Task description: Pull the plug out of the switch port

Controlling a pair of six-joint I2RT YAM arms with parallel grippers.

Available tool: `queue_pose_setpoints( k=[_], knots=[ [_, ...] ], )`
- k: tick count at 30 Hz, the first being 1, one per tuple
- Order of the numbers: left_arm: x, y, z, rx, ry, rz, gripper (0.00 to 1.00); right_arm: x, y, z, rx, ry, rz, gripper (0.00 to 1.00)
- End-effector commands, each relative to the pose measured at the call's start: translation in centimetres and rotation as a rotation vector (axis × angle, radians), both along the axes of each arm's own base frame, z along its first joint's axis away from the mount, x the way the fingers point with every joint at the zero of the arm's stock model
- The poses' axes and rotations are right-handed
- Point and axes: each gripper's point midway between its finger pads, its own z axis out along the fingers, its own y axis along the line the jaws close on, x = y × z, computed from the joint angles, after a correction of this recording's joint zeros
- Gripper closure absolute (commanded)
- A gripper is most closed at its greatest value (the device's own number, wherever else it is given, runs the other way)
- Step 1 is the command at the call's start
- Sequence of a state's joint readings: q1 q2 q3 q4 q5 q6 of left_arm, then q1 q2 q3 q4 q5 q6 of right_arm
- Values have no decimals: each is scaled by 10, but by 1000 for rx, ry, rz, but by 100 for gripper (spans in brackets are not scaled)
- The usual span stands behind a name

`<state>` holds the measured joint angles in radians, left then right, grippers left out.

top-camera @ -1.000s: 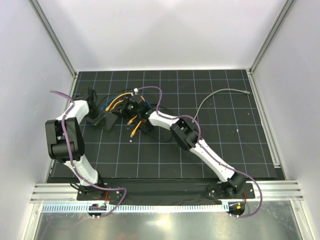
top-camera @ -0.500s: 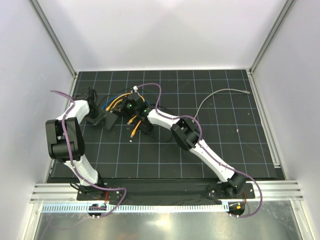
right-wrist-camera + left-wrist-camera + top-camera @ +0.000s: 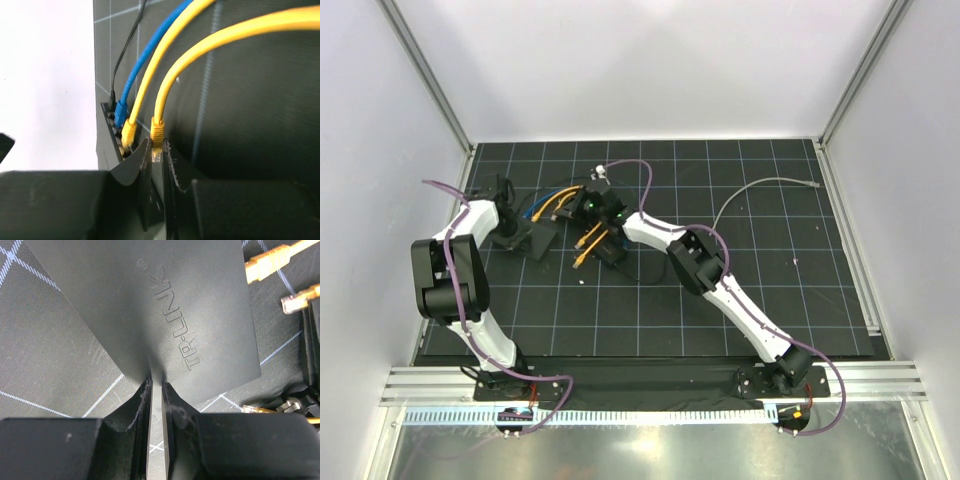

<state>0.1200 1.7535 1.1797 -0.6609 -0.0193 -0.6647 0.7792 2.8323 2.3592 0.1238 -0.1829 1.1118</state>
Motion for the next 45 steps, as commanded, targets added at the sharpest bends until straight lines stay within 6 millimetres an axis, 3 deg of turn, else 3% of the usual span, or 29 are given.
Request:
queue_pose_setpoints(
  k=[1, 2, 3, 4, 9, 16, 24, 36, 40, 43, 45],
  knots=[
    [-9, -2, 4, 2, 1, -54, 81, -7, 1, 136, 200, -152, 81, 99],
    [-7, -6, 12, -18, -33, -69, 80, -16, 0, 139, 217, -139, 121, 99],
    [-6, -6, 17, -12, -52, -74, 80, -19, -3, 175, 285, -176, 134, 99],
    [-5, -5, 22, -3, -71, -74, 79, -24, -6, 180, 307, -175, 154, 99],
    [-2, -2, 43, 22, -151, -78, 77, -42, -22, 244, 491, -222, 253, 99],
    [0, -4, 41, 10, -150, -78, 77, -62, -37, 302, 739, -249, 392, 99],
    [0, -4, 44, 16, -165, -77, 77, -78, -54, 326, 768, -453, 528, 99],
    [0, -3, 46, 17, -169, -79, 78, -169, -104, 398, 845, -833, 792, 99],
    [0, -4, 46, 16, -171, -82, 77, -179, -112, 404, 867, -856, 834, 99],
    [3, -6, 48, 3, -185, -93, 77, -177, -110, 401, 861, -851, 834, 99],
    [6, -18, 53, -54, -220, -133, 76, -172, -105, 396, 840, -833, 824, 99]
  ],
)
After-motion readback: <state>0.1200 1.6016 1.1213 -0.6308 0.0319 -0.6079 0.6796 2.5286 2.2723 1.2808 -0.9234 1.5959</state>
